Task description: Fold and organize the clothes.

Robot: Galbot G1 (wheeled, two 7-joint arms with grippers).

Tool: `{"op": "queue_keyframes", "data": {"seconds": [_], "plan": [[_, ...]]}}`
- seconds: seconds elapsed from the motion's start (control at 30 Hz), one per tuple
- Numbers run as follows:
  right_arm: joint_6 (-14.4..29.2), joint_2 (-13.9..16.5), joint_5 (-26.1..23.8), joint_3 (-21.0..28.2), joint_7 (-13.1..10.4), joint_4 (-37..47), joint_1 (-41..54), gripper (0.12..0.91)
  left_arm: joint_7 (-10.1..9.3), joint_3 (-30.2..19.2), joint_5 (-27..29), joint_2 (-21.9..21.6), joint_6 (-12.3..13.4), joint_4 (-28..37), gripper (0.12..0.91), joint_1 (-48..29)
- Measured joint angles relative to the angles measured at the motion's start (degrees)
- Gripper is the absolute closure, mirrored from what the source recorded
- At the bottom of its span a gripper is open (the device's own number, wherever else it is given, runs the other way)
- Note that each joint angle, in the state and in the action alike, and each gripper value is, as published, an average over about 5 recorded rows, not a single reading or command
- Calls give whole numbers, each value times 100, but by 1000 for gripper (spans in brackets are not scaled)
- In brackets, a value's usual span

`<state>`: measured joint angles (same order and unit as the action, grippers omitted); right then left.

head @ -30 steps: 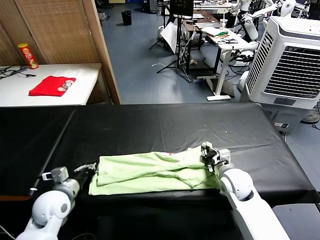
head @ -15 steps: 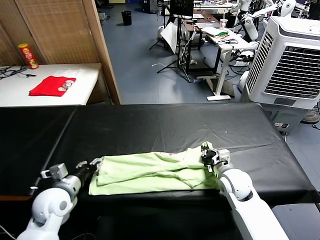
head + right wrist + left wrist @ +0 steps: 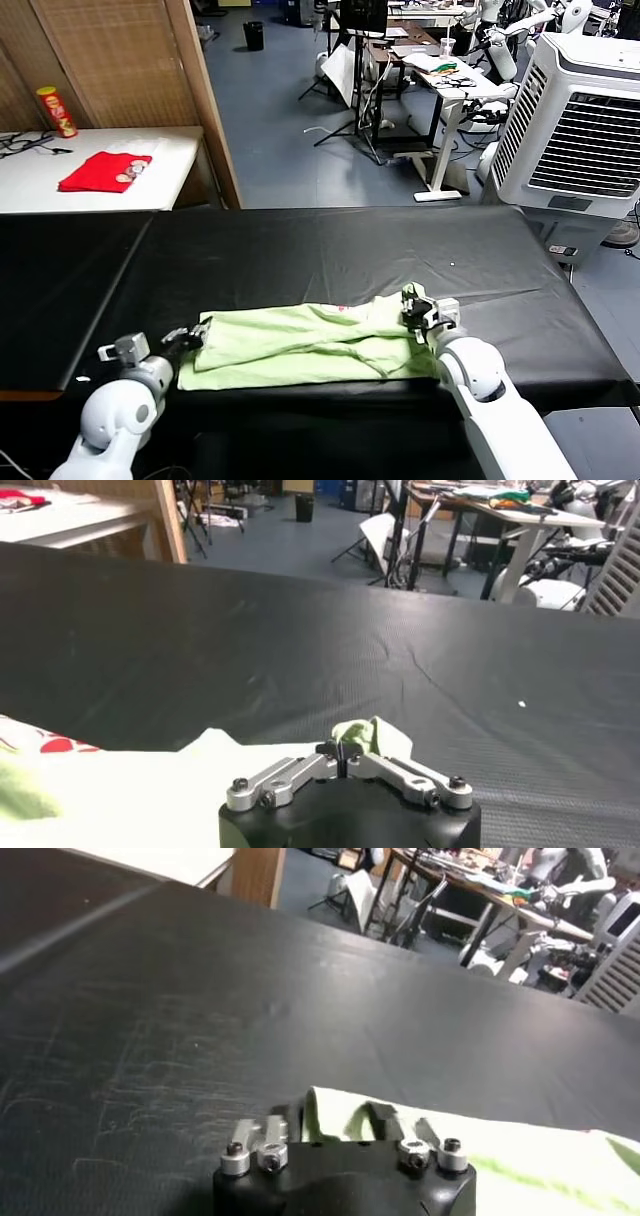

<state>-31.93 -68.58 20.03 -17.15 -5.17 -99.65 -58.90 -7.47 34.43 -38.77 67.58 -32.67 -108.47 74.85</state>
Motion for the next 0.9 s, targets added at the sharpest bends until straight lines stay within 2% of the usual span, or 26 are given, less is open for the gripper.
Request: {"op": "queue_keyframes", "data": {"seconds": [0.1, 0.23, 0.43, 0.5, 0.63, 0.8, 0.9], "plan": [[180, -32, -13, 0, -103, -6, -33, 899, 86, -37, 404, 21, 208, 52, 905, -11], [440, -82, -42, 35, -185, 40, -31, 899, 161, -57, 1032, 23, 513, 111, 903, -24], [593, -105, -30, 30, -31, 43, -38, 892, 199, -28, 1301, -18, 602, 109, 899, -44], [610, -76, -26, -6, 46, -14, -80, 850, 222, -14, 1322, -35, 628, 104, 862, -49], [648, 5, -26, -101, 126, -181, -191, 659, 249, 42, 1338, -99, 686, 66, 676, -39], [677, 114, -26, -286, 143, -521, -449, 375, 257, 169, 1212, -225, 691, -49, 391, 55], [688, 139, -27, -392, 142, -743, -643, 261, 253, 291, 954, -247, 663, -188, 271, 198]]}}
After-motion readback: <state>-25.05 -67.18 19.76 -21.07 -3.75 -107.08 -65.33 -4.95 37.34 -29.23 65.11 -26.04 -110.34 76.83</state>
